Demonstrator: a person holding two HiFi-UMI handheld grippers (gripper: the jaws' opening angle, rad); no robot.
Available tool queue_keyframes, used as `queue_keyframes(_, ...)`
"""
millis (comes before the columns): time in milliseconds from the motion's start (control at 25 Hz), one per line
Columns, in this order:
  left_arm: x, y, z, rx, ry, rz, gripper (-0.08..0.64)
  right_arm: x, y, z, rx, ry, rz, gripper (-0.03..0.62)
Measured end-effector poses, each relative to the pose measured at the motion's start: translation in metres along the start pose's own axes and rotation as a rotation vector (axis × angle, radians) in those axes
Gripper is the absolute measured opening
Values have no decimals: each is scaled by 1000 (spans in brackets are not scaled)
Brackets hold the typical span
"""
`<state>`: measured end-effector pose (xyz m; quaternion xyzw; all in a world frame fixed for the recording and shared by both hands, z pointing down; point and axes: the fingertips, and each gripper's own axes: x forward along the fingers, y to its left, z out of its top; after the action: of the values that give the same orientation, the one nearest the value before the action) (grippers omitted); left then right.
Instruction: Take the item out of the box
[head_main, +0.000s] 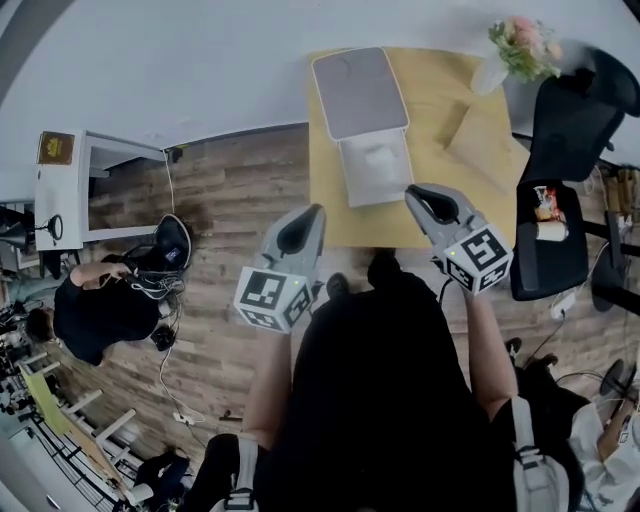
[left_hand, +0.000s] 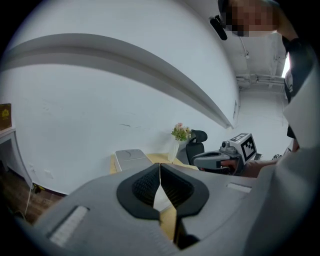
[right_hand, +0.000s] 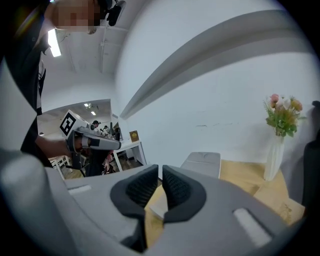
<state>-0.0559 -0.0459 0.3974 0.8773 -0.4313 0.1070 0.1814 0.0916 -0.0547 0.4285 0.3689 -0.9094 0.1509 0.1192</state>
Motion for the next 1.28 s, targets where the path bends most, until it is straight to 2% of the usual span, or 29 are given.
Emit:
queue_keyframes(280,15,0,2,-31,-1,88,11,23,-23,-18,-70,107,86,79)
queue_keyframes(560,24,-4,-4,-65,-3,148,11,47,-38,-43,-200,227,163,129)
queue_keyframes(760,19,-2,-12,-80,-5,174,11,66,-42,-58,-316,299,188,157)
queue_keyframes(1080,15,13,-10,-100,-17,157,11,98,-46,-74,-517,430,189,206)
queue_keyframes(1280,23,26,-9,-122,-10,132,11,112,-52,-92,-570,515,197,216)
